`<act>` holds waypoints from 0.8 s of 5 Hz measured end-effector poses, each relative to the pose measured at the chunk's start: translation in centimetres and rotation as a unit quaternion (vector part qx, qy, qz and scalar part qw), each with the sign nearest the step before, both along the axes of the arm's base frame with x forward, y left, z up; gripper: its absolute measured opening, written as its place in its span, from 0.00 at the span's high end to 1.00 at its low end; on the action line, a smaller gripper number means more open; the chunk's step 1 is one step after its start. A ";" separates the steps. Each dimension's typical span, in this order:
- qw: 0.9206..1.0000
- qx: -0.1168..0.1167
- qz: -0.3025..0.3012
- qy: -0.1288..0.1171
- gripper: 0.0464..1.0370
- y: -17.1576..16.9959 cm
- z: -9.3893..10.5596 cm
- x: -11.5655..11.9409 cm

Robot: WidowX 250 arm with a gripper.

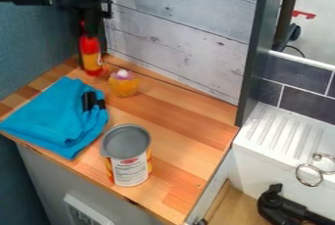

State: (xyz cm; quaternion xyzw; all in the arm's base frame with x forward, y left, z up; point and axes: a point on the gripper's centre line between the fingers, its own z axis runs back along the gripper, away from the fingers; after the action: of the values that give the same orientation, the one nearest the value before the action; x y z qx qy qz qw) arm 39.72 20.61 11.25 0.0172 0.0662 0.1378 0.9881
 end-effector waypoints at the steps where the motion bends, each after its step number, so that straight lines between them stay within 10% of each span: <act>1: 1.000 -0.006 0.005 0.027 0.70 0.3 -1.5 0.2; 4: 0.999 -0.024 0.007 0.028 0.64 0.0 -2.3 0.5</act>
State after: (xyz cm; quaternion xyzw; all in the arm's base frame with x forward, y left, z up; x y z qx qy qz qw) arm 40.24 20.57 8.98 -0.0035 0.0971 0.1423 0.9850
